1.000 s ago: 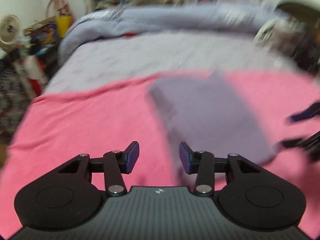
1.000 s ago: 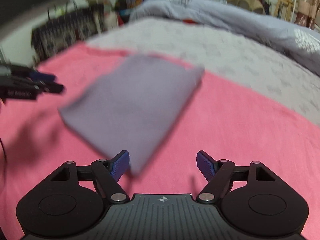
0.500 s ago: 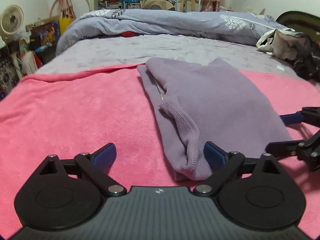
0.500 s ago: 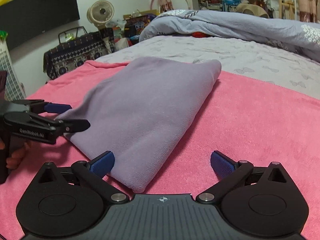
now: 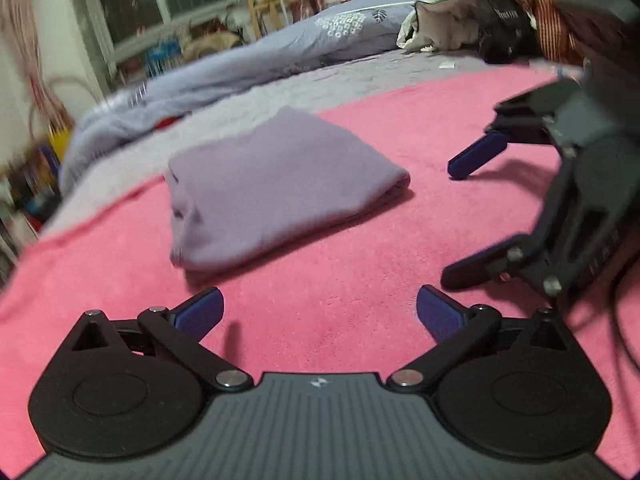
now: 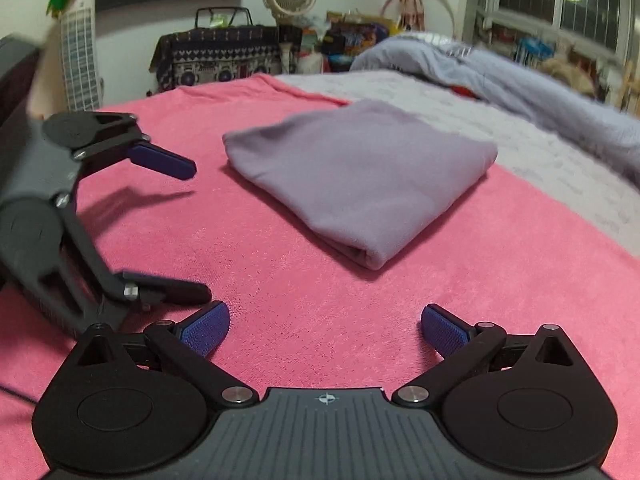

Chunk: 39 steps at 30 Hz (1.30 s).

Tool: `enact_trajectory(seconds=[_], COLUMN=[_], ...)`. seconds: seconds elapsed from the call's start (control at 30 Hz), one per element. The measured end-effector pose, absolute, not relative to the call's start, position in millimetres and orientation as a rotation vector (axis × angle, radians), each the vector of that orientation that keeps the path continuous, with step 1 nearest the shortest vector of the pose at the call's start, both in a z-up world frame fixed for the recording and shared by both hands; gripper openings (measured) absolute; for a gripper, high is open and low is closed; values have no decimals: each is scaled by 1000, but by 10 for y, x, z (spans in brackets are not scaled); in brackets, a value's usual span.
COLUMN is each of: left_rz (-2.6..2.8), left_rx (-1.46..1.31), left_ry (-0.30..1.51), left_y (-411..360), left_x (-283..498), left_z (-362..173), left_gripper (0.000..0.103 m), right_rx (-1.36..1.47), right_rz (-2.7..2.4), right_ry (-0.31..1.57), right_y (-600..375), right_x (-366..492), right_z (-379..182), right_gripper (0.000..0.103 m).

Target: Fold clothes

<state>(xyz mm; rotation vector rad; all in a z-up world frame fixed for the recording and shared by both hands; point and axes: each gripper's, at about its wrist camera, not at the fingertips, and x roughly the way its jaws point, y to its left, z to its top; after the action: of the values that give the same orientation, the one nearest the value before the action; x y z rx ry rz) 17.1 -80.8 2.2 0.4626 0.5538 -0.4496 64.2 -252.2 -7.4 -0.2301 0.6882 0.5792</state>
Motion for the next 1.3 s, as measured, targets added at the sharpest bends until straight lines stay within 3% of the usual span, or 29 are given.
enact_trajectory(seconds=[0.2, 0.33, 0.4, 1.3], left_rz=[-236, -239, -257, -242], left_rx=[421, 196, 119, 157], left_ry=[511, 710, 723, 704], left_y=[-720, -411, -315, -360], left_x=[180, 601, 672, 604], left_z=[115, 44, 30, 13], left_gripper=[103, 103, 103, 103], right_rx=[-152, -150, -146, -156], right_rz=[579, 598, 595, 567], right_ry=[722, 712, 712, 701], right_y=[-2607, -2667, -2659, -2670], right_x=[628, 561, 557, 515], right_z=[-51, -55, -57, -54], right_gripper=[103, 103, 103, 103])
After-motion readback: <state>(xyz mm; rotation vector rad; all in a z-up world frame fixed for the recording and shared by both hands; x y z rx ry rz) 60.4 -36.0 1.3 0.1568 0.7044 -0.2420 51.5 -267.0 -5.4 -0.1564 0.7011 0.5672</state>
